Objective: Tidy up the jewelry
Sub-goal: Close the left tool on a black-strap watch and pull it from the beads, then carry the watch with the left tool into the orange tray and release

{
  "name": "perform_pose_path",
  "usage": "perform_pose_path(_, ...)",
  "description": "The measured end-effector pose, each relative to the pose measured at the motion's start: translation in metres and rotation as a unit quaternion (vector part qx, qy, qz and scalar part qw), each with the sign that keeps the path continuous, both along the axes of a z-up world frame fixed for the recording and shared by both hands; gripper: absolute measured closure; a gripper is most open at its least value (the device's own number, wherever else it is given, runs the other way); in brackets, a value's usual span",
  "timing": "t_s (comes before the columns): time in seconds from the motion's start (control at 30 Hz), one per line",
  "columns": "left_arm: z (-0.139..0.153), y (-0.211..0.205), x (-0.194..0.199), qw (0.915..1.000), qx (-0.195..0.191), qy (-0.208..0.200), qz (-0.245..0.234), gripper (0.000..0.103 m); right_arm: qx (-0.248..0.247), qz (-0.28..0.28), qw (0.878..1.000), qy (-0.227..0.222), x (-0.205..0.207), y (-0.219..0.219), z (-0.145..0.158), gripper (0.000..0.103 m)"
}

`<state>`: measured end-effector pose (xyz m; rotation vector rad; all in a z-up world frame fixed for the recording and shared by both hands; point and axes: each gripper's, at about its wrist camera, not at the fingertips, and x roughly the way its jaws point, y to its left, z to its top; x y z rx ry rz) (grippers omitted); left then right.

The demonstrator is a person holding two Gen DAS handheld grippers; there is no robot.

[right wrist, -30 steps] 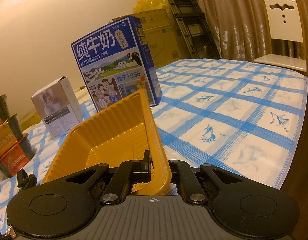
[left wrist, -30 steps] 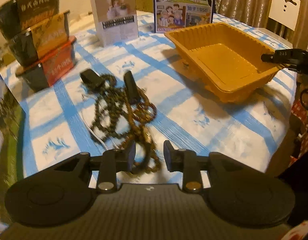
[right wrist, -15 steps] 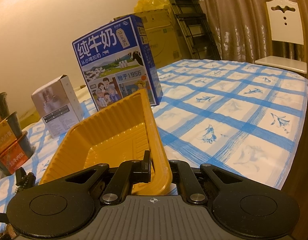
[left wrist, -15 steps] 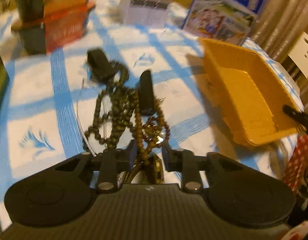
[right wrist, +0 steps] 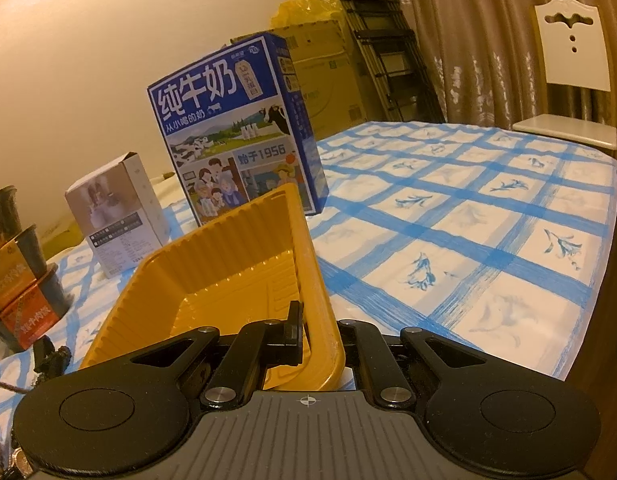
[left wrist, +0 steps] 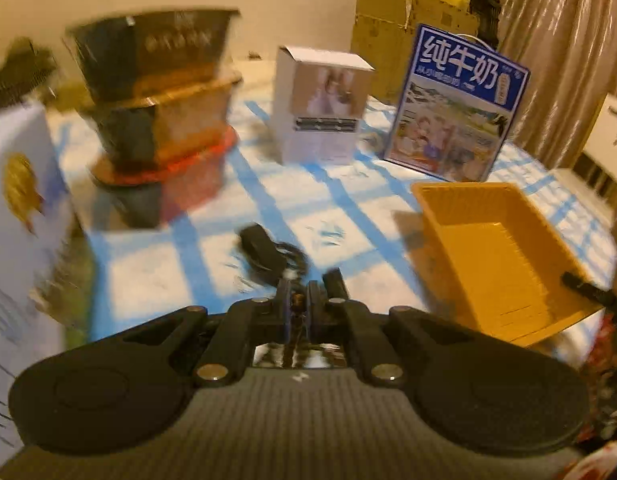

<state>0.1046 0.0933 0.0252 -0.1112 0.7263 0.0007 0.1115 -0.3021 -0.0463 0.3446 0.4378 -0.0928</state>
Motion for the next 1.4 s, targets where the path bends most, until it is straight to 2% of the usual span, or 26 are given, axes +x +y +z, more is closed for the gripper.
perform_pose_path(0.1, -0.012, 0.001, -0.002, 0.9992, 0.029, 0.021, 0.020, 0.096, -0.006, 0.007, 1.000, -0.004, -0.001, 0.002, 0.003, 0.097)
perform_pose_path(0.13, -0.018, -0.002, -0.003, 0.9984, 0.041, 0.031, 0.023, 0.092, -0.010, 0.009, 1.000, -0.005, -0.001, 0.003, 0.004, 0.097)
perform_pose_path(0.17, -0.022, -0.005, -0.005, 0.9982, 0.043, 0.038, 0.016, 0.086, -0.013, 0.011, 1.000, -0.006, -0.001, 0.004, 0.004, 0.097)
perform_pose_path(0.23, -0.030, -0.015, -0.012, 0.9984, 0.027, 0.050, -0.010, 0.082, -0.015, 0.014, 1.000, -0.007, -0.002, 0.004, 0.005, 0.097)
perform_pose_path(0.33, -0.042, -0.036, -0.021, 0.9950, 0.010, 0.068, -0.072, 0.082, -0.014, 0.016, 1.000, -0.006, -0.002, 0.004, 0.005, 0.097)
perform_pose_path(0.4, -0.052, -0.053, -0.022, 0.9905, 0.015, 0.086, -0.106, 0.080, -0.016, 0.020, 1.000, -0.006, -0.002, 0.004, 0.006, 0.097)
perform_pose_path(0.5, -0.068, -0.067, -0.019, 0.9865, 0.031, 0.107, -0.120, 0.080, -0.024, 0.026, 0.999, -0.010, -0.003, 0.006, 0.007, 0.097)
perform_pose_path(0.6, -0.078, -0.072, -0.015, 0.9857, 0.041, 0.117, -0.114, 0.080, -0.029, 0.035, 0.999, -0.015, -0.004, 0.005, 0.009, 0.097)
perform_pose_path(0.63, -0.080, -0.072, -0.014, 0.9863, 0.037, 0.118, -0.110, 0.085, -0.034, 0.040, 0.998, -0.019, -0.004, 0.006, 0.010, 0.097)
perform_pose_path(0.67, -0.082, -0.068, -0.014, 0.9870, 0.035, 0.117, -0.105, 0.093, -0.040, 0.044, 0.998, -0.023, -0.004, 0.007, 0.011, 0.097)
perform_pose_path(0.73, -0.083, -0.066, -0.015, 0.9883, 0.024, 0.113, -0.100, 0.094, -0.054, 0.055, 0.997, -0.027, -0.005, 0.009, 0.013, 0.097)
perform_pose_path(0.87, -0.083, -0.070, -0.018, 0.9904, 0.028, 0.099, -0.092, 0.095, -0.055, 0.059, 0.997, -0.019, -0.003, 0.009, 0.007, 0.098)
perform_pose_path(1.0, -0.073, -0.073, -0.022, 0.9925, 0.035, 0.072, -0.092, 0.095, -0.079, 0.060, 0.994, -0.046, -0.010, 0.014, 0.013, 0.098)
perform_pose_path(1.2, -0.047, -0.070, -0.024, 0.9959, 0.021, 0.033, -0.082, 0.095, -0.092, 0.054, 0.993, -0.055, -0.012, 0.017, 0.016, 0.098)
perform_pose_path(1.4, -0.029, -0.082, -0.017, 0.9954, -0.001, 0.006, -0.096, 0.095, -0.101, 0.046, 0.992, -0.057, -0.013, 0.022, 0.019, 0.098)
